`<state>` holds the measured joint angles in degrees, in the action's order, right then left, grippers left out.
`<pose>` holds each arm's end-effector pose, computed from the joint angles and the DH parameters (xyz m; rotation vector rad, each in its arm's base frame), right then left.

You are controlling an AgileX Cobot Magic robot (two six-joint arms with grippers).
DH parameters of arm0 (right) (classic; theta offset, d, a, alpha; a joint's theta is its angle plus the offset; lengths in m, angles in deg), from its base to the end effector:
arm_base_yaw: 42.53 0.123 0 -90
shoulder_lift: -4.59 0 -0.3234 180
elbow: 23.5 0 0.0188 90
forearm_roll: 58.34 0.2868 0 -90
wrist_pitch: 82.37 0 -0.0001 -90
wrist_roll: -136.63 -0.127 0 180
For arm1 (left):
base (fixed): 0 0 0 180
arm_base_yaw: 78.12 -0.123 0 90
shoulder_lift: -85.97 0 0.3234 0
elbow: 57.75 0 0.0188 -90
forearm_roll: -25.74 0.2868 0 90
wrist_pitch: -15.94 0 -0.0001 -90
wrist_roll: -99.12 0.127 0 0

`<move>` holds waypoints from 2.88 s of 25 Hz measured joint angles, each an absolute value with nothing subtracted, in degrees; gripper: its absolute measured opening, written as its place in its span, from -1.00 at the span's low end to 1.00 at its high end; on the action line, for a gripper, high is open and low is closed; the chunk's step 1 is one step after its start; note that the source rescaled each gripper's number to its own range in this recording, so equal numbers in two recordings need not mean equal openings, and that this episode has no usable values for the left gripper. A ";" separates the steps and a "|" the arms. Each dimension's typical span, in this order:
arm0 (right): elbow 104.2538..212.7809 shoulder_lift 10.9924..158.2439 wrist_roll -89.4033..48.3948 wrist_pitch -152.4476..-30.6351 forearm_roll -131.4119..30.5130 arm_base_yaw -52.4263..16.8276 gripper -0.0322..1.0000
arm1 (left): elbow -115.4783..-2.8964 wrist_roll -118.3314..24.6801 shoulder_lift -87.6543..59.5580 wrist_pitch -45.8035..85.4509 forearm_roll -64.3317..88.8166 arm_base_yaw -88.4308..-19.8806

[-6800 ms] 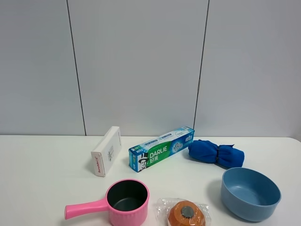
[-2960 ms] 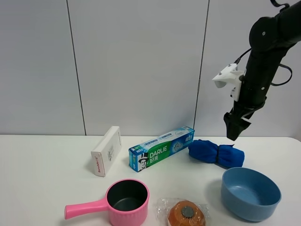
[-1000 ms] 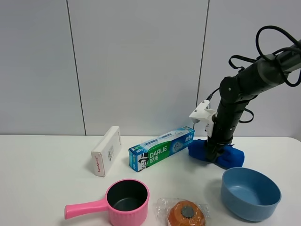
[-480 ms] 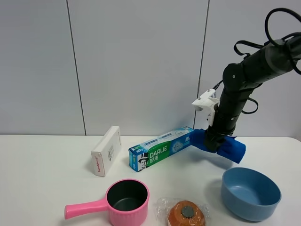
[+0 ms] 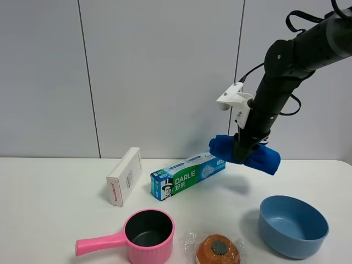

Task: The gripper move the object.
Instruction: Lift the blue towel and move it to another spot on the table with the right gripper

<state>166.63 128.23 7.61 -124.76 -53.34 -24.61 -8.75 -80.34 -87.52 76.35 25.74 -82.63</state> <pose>0.4749 0.1614 0.1794 -1.4785 2.2800 -0.0704 0.0186 0.0015 0.2820 -0.0701 2.0224 0.0558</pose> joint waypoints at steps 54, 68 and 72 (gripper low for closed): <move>166.70 134.84 41.45 -132.86 -62.10 -9.33 -0.94 | -8.75 -80.34 -87.52 76.35 25.74 -82.63; 166.70 135.15 27.37 -128.33 -62.02 -9.33 -0.45 | -8.75 -80.34 -87.52 76.35 25.74 -82.63; 166.70 135.15 22.03 -127.28 -62.02 -9.33 0.03 | -8.75 -80.34 -87.52 76.35 25.74 -82.63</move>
